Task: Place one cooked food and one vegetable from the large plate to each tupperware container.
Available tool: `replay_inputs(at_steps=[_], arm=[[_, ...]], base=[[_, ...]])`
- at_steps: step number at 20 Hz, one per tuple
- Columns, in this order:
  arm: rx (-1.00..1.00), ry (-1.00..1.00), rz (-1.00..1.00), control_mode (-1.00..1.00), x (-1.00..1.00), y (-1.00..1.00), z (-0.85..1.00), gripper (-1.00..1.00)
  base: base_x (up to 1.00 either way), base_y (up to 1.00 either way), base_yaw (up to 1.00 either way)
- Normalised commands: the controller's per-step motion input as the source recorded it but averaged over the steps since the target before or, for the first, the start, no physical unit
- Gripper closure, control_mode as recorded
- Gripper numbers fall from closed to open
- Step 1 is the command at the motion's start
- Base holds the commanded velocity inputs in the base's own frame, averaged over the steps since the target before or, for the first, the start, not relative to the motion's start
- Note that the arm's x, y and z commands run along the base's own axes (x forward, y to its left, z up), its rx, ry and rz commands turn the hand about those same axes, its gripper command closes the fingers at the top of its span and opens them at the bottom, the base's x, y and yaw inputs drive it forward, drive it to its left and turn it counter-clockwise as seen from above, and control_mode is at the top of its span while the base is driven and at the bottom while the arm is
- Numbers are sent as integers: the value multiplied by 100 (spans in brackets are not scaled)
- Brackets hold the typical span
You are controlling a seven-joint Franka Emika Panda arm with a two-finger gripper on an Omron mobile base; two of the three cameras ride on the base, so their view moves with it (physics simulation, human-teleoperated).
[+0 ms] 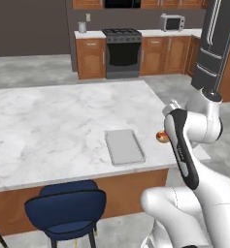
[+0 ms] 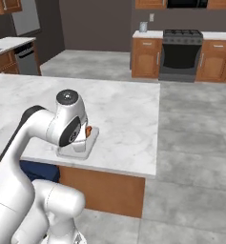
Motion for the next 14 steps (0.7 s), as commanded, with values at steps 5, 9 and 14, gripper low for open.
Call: replay_inputs(at_steps=[5, 9, 14], arm=[[0, 0, 0, -100, 35, 2, 0, 100], [0, 0, 2, -100, 69, 33, 0, 100], [0, 2, 34, -100, 64, 49, 0, 100]], base=[[17, 0, 0], [0, 0, 0], [0, 0, 0]])
